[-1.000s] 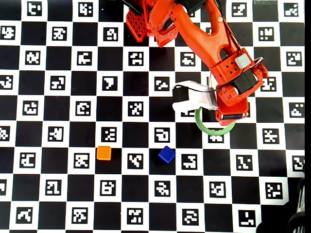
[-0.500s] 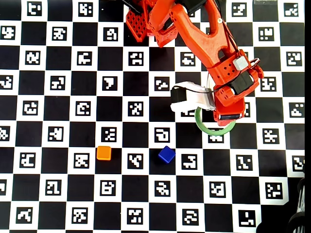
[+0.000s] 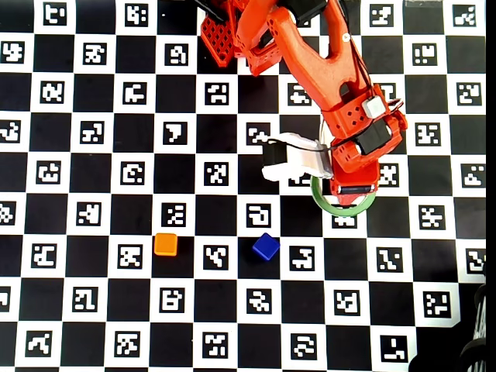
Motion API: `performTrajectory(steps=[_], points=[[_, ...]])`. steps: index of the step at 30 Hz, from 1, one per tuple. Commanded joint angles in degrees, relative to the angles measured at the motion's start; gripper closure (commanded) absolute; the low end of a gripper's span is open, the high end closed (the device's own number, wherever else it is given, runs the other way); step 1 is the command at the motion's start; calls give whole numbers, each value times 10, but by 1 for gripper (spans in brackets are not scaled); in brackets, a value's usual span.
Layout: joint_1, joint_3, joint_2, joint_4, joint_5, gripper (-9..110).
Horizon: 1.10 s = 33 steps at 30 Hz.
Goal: Grab the red cube then put it in the green circle then put the blue cube on top and finally the orange cube on top
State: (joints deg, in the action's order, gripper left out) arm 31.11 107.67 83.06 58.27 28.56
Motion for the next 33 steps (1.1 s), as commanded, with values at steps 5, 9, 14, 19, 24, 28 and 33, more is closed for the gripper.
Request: performTrajectory(steps=[5,9,14,19,24,28,33], points=[[-5,0,48,-11,0,102],[-5,0,47,-13,2,102],[-5,1,46,-16,3,102],[-4,5,45,-17,4,102],[-1,9,45,-17,5,102],[2,11,45,-18,10,102],[5,14,45,-22,11,102]])
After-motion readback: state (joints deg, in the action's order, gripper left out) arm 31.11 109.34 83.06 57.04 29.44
